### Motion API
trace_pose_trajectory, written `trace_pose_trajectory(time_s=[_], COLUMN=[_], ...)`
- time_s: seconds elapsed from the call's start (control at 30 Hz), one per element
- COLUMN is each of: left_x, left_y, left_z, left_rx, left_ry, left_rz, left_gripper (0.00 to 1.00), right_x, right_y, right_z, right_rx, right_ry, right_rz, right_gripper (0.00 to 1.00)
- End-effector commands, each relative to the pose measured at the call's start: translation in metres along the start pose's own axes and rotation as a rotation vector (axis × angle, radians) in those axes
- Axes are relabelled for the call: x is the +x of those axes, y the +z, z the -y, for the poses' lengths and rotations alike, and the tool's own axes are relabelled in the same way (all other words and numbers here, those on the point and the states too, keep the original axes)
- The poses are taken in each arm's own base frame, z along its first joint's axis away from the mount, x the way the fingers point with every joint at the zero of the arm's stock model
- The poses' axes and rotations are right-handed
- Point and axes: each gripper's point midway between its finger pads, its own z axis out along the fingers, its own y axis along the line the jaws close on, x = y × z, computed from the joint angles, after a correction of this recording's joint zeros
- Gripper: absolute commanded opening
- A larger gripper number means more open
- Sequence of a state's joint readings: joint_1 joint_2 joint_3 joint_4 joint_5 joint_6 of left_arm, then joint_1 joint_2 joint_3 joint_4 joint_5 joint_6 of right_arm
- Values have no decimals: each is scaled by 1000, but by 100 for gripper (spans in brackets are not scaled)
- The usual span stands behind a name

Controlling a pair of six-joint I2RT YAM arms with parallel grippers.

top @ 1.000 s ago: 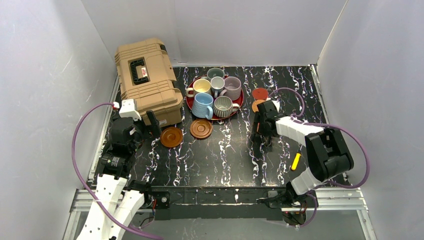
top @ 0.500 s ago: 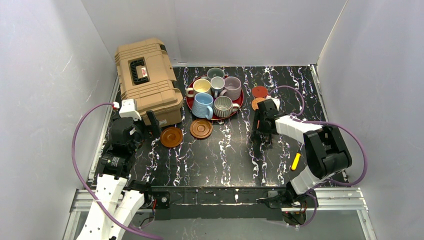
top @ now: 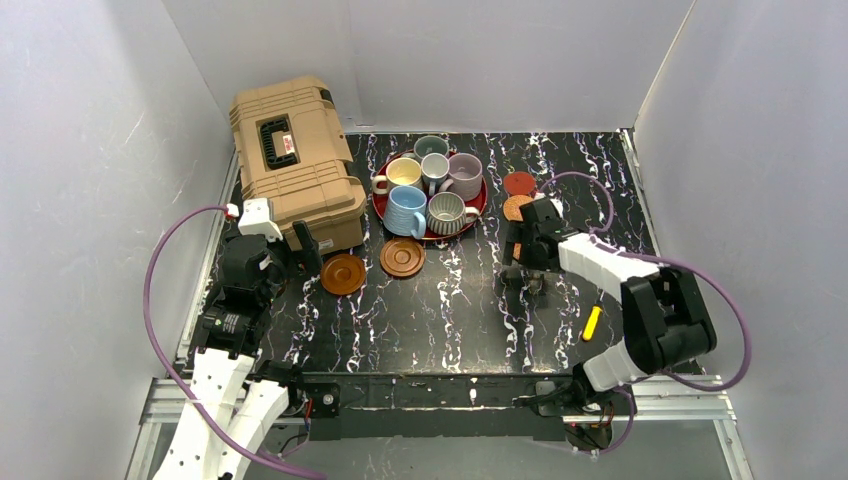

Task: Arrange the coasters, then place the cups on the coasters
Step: Move the coaster to the center of the board.

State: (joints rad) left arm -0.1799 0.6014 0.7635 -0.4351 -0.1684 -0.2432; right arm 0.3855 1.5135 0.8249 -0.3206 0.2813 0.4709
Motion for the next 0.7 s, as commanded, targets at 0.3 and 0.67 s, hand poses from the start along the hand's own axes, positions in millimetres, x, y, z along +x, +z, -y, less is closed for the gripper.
trace_pose_trajectory(time_s=[0.3,0.67], left_x=[1,-8], left_y=[1,-8], left_z=[28,15], left_rx=[147,78], left_ry=[22,0], left_rz=[-24,36], left_gripper=[99,99], right_x=[-36,12], right_y=[-88,-115], right_z=[-69,-221], right_rx=[-356,-614], right_ry=[-81,-410], right_rz=[149,193], right_gripper=[94,84])
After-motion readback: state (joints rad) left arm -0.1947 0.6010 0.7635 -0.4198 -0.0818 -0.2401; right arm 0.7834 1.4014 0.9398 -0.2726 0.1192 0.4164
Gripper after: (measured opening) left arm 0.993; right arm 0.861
